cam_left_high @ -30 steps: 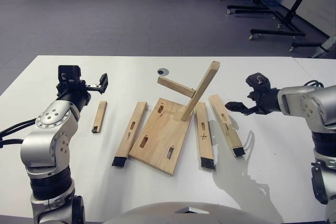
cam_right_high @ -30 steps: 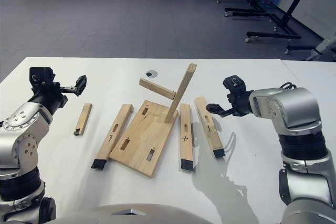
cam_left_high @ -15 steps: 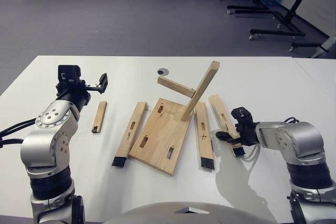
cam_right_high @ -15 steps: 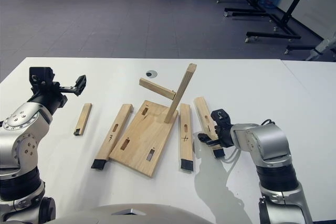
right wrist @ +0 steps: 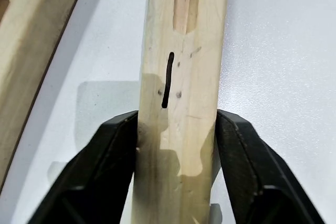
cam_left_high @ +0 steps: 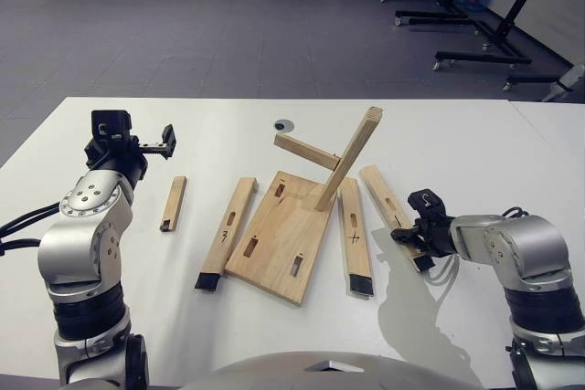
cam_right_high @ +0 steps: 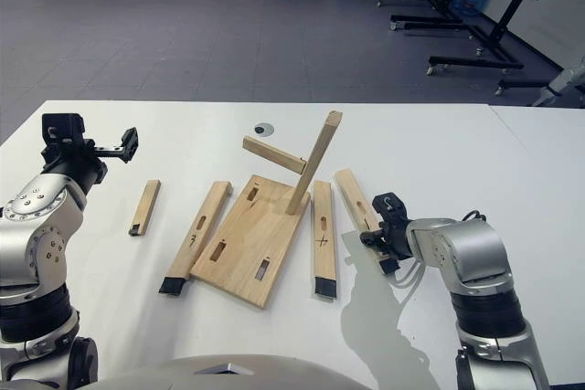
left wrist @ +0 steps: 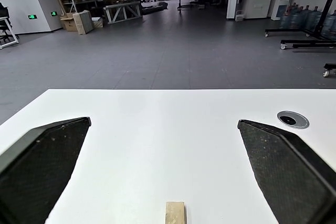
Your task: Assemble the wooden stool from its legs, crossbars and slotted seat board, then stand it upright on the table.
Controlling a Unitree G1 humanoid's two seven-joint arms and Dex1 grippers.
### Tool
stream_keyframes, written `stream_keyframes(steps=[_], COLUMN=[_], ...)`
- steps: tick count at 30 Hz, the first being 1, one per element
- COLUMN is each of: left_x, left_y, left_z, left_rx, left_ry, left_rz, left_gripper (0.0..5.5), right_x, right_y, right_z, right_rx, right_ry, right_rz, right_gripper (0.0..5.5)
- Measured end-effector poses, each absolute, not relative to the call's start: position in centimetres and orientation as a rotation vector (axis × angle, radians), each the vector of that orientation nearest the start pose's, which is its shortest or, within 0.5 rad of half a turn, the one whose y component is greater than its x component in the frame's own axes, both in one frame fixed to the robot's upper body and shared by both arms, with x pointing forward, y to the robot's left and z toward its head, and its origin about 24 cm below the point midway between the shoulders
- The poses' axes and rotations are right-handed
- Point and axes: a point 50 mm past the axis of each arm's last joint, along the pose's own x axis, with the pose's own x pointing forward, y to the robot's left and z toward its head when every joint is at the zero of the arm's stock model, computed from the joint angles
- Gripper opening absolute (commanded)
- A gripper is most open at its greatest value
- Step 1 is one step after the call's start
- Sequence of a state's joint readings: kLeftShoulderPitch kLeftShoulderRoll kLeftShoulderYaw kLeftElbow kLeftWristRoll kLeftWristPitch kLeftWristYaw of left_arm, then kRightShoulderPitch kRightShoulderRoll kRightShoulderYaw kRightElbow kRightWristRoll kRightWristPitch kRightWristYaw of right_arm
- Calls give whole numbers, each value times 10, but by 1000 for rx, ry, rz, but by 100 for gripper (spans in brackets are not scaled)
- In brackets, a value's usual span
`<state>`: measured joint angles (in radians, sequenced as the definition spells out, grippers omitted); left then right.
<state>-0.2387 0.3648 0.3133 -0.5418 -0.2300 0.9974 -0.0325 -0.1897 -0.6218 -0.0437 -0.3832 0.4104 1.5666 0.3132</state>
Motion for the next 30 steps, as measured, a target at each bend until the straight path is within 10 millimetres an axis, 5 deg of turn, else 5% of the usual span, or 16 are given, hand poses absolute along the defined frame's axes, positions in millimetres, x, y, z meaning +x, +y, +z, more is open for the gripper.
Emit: stream_keyframes(steps=[5,12,19,24,27,30], left_x=[257,265,275,269,269,283], left_y=[239,247,218,194,188,187], left_z=[159,173,250,304,325,324], left_rx=[101,-53,-373,-337,-314,-353], left_ry=[161,101,-234,-430,-490,-448], left_rz=[134,61,-581,-958,-1082,-1047], left_gripper=[515,515,515,515,515,515], right_x=[235,280,352,356,346,338], right_y=[-238,-256,-255,-223,-196,-178], right_z=[78,119,259,352,371,358], right_rx=[-91,10,110,224,198,220], right_ry=[1042,817,258,93,146,277], right_rz=[216,185,384,719,932,1045], right_gripper=[200,200,200,200,200,200])
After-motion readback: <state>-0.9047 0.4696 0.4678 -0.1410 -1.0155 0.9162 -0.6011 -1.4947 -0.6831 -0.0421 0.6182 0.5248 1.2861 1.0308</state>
